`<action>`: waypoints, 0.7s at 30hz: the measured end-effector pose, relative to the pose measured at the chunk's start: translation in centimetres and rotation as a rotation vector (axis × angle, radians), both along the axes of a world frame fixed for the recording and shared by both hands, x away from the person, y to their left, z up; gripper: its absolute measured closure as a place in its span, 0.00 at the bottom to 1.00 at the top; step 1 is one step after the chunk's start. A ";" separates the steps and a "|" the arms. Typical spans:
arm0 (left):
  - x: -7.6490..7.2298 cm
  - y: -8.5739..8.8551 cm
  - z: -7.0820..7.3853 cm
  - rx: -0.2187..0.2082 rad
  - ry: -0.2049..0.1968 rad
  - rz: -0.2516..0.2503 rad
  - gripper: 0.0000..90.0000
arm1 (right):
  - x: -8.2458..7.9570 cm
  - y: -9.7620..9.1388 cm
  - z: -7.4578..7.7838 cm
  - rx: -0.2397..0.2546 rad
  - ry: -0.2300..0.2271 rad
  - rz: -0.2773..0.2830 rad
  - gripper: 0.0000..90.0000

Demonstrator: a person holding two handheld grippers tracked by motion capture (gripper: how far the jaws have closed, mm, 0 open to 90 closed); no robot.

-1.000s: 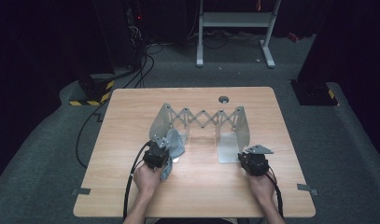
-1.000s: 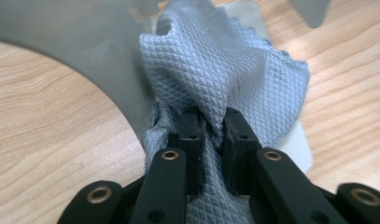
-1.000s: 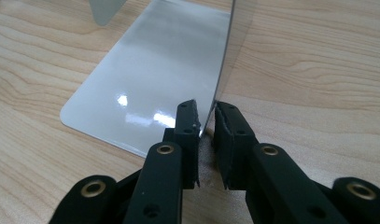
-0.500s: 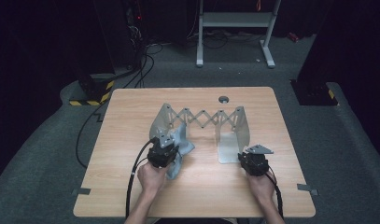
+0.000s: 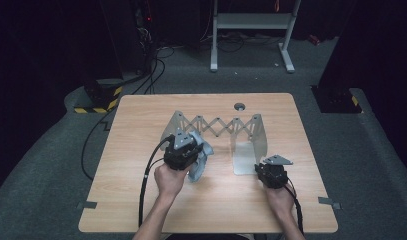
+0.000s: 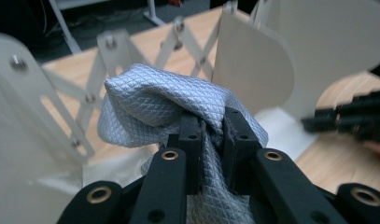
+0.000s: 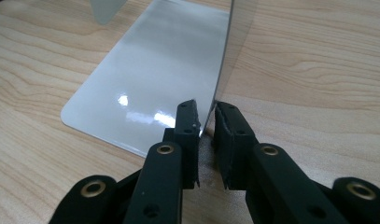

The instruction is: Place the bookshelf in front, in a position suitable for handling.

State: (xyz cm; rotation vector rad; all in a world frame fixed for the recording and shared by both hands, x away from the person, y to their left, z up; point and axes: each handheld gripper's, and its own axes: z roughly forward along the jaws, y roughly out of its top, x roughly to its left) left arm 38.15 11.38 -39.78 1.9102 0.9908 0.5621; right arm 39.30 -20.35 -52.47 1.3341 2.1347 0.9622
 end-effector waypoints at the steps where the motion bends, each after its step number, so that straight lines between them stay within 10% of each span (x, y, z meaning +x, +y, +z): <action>1: 0.1 -0.1 0.4 -0.006 -0.006 0.000 0.88 | 0.0 0.0 0.0 -0.001 0.000 0.002 0.89; 12: 1.5 -2.3 1.9 -0.025 -0.027 -0.020 0.88 | 0.0 0.1 0.0 -0.001 0.001 0.001 0.89; 21: 3.2 -3.7 -0.6 0.027 0.035 -0.001 0.88 | 0.0 0.0 0.0 0.001 0.002 0.002 0.89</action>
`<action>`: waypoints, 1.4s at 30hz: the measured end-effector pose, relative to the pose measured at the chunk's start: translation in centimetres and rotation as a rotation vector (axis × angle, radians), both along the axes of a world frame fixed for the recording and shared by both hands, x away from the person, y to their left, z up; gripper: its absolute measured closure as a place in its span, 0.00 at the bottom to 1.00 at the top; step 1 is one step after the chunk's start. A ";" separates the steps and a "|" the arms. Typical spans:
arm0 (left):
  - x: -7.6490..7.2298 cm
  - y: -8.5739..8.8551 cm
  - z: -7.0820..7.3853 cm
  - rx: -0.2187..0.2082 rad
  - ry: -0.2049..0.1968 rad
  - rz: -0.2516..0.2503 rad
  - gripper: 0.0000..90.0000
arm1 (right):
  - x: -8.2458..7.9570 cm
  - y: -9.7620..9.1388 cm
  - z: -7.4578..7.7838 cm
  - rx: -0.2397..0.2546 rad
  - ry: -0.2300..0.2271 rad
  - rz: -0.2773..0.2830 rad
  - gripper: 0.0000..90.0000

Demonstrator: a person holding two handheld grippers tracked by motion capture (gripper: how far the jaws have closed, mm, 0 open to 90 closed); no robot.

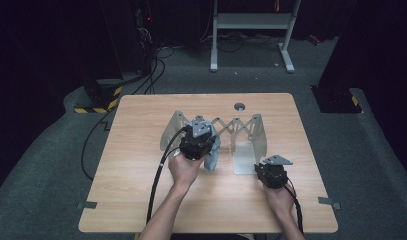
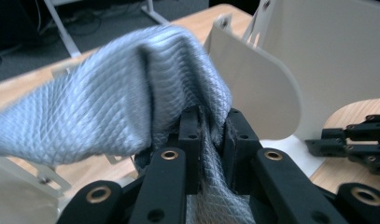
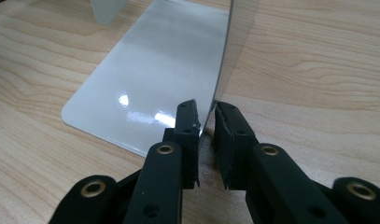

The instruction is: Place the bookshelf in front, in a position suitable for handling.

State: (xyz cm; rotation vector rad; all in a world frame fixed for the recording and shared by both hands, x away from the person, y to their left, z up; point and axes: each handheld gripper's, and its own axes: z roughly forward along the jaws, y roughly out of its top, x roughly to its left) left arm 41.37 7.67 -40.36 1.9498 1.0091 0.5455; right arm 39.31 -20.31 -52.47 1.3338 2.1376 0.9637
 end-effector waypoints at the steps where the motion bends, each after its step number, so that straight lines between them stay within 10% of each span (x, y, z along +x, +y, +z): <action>1: 0.1 0.1 -0.3 -0.002 0.012 0.001 0.88 | 0.0 0.0 0.0 0.000 0.000 0.000 0.89; 42: 0.5 0.7 -9.0 0.044 0.144 0.098 0.88 | 0.0 0.0 0.0 0.004 0.002 0.006 0.89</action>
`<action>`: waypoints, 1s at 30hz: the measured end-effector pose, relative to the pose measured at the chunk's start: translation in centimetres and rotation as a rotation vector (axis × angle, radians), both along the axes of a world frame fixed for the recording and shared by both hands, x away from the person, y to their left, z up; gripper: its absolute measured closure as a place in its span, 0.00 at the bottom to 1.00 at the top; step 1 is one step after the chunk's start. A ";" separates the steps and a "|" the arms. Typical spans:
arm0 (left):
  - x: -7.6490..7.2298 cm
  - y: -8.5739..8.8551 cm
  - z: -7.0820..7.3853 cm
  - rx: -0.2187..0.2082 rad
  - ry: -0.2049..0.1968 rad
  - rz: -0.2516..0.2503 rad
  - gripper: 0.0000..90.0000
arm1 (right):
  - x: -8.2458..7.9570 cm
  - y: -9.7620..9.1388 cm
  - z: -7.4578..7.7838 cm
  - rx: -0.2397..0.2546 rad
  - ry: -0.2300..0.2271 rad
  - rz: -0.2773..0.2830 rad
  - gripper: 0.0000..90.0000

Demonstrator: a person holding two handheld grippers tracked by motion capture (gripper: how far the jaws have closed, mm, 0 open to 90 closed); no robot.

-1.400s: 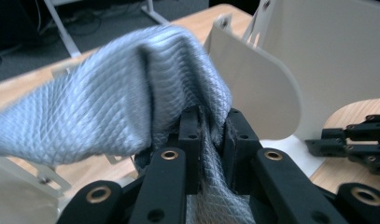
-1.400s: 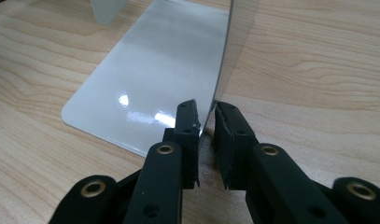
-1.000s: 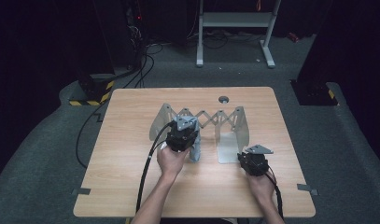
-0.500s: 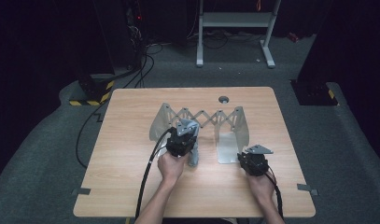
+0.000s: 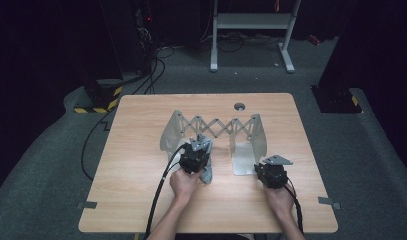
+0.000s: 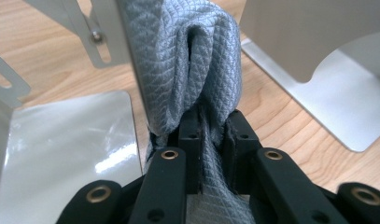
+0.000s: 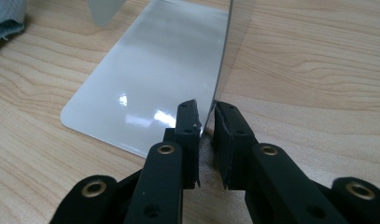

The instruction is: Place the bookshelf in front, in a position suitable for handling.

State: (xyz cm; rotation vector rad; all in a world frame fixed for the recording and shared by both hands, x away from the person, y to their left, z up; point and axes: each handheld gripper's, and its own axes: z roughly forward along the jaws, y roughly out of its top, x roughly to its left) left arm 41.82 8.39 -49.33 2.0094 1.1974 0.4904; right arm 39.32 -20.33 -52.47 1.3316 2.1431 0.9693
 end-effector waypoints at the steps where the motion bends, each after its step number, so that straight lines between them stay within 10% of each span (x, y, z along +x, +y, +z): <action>1: 0.0 0.0 -0.1 -0.001 0.002 0.001 0.88 | 0.0 0.0 0.0 0.000 0.000 0.000 0.89; 10: -0.1 0.1 0.1 0.000 -0.006 -0.005 0.88 | 0.0 0.0 0.0 -0.001 -0.001 0.000 0.89; 30: -1.4 1.1 7.1 -0.056 -0.135 -0.025 0.89 | 0.0 0.0 0.0 -0.004 -0.002 0.000 0.89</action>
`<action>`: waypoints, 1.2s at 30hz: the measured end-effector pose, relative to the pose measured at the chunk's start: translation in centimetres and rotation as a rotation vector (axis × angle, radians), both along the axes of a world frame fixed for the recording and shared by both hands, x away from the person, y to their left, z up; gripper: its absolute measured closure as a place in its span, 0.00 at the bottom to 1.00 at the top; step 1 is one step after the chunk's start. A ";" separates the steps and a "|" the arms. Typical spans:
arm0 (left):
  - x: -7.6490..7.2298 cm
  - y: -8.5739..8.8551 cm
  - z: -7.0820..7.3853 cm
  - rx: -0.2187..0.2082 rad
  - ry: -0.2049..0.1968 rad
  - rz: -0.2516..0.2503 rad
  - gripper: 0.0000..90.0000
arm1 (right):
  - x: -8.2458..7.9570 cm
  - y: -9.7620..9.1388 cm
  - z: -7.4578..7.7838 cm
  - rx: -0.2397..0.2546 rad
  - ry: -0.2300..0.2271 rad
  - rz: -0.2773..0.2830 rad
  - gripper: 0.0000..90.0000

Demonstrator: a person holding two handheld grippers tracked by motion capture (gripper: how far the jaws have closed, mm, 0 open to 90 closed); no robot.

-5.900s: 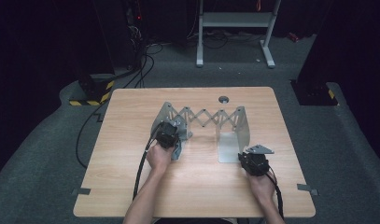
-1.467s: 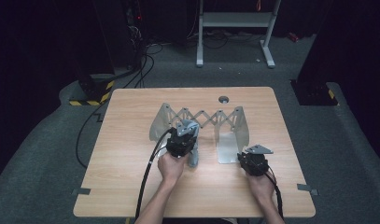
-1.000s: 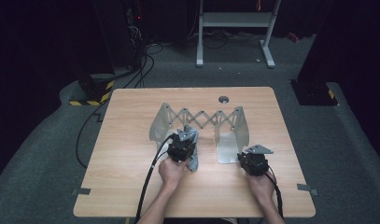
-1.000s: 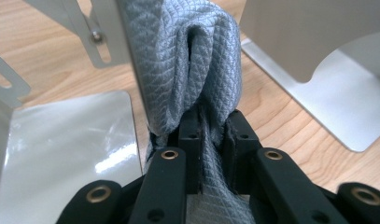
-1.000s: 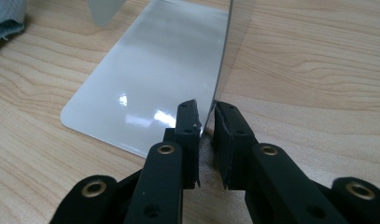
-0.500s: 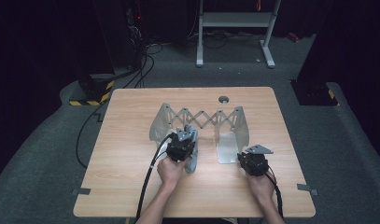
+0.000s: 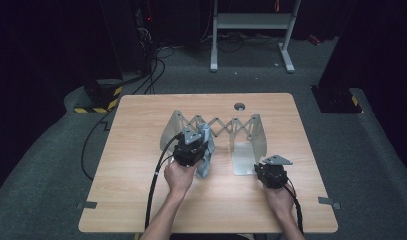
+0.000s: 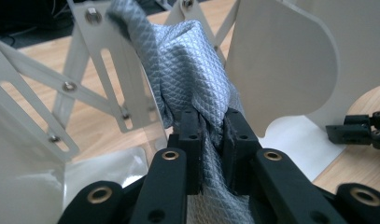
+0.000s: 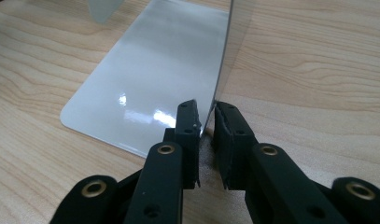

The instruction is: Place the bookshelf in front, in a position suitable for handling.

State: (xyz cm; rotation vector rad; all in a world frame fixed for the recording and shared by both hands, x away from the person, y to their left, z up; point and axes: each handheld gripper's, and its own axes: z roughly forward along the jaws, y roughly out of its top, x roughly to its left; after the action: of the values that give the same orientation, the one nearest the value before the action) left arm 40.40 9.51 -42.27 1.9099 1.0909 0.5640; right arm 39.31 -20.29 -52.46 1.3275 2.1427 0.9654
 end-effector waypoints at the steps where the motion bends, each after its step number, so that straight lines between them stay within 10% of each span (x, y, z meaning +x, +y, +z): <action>1: 0.0 0.0 0.2 -0.001 -0.002 0.000 0.89 | 0.0 0.0 0.0 0.000 0.000 0.000 0.89; 15: 0.7 -0.1 1.6 -0.007 -0.017 -0.001 0.88 | 0.0 0.0 0.0 -0.001 -0.001 0.000 0.89; 36: 0.3 -0.5 -0.7 0.018 0.002 0.019 0.88 | 0.0 0.0 0.0 -0.004 -0.001 0.000 0.89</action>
State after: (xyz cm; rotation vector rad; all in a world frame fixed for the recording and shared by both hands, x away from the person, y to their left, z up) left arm 40.70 9.00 -42.96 1.9180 1.1098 0.5840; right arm 39.29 -20.25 -52.46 1.3249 2.1421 0.9615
